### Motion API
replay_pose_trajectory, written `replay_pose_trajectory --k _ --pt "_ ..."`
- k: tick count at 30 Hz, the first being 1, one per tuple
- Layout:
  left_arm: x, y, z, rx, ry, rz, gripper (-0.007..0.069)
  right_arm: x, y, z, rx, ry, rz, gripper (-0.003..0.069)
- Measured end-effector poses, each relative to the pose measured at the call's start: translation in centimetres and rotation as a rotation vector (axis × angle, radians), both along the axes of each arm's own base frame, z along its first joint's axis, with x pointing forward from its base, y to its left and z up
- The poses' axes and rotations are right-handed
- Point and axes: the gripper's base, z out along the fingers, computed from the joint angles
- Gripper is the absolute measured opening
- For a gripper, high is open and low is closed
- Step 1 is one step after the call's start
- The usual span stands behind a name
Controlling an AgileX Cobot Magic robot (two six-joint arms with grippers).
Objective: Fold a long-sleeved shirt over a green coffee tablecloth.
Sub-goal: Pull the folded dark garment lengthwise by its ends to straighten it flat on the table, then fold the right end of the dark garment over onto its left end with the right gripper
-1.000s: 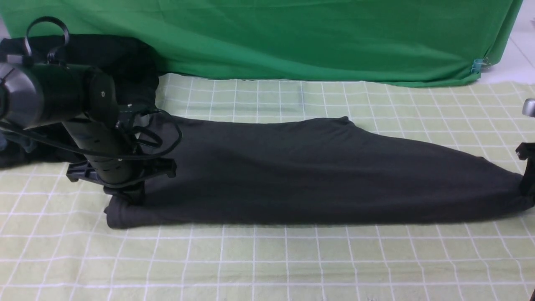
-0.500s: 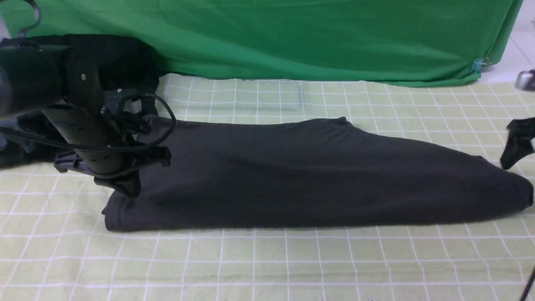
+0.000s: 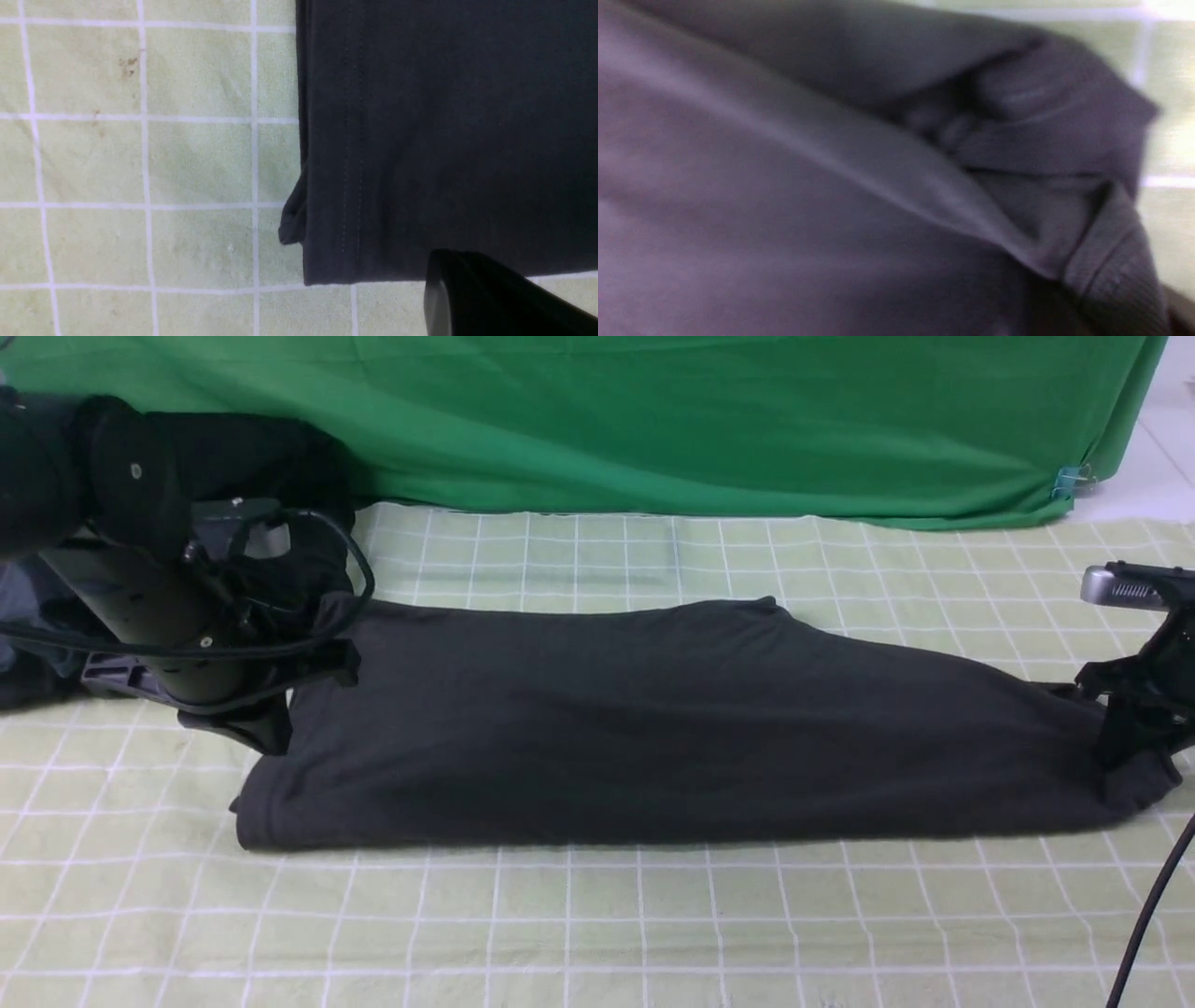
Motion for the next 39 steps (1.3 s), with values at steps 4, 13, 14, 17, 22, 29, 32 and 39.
replay_pose_trajectory --k 4,13,14,17,22,29,32,39 --pt "-0.5 0.2 0.9 0.021 -0.017 -0.016 -0.0003 0.0 -0.6 0.9 -0.011 0.0 -0.013 0.004" --pt "-2.1 0.7 4.0 0.046 -0.094 -0.022 -0.0003 -1.8 -1.9 8.3 -0.074 -0.122 -0.1 0.0038" --pt "-2.3 0.8 4.3 0.049 -0.103 -0.016 -0.0003 -2.2 -1.0 9.8 -0.073 -0.143 -0.09 0.0038" --pt "-2.3 0.8 4.4 0.049 -0.105 -0.008 -0.0003 -2.7 1.1 12.0 -0.068 -0.185 -0.062 0.0038" --pt "-2.3 0.8 4.4 0.049 -0.105 -0.007 -0.0003 -3.7 8.5 15.9 -0.022 -0.284 0.068 0.0038" --pt "-2.2 0.8 4.4 0.047 -0.115 -0.008 -0.0003 -5.0 21.2 18.8 0.126 -0.399 0.267 0.0035" --pt "-2.2 0.9 4.5 0.049 -0.123 -0.005 -0.0003 -5.8 28.0 18.6 0.239 -0.404 0.351 0.0035" --pt "-1.9 4.0 4.5 0.036 -0.121 0.1 -0.0003 -6.2 39.1 14.8 0.387 -0.351 0.455 0.0034"
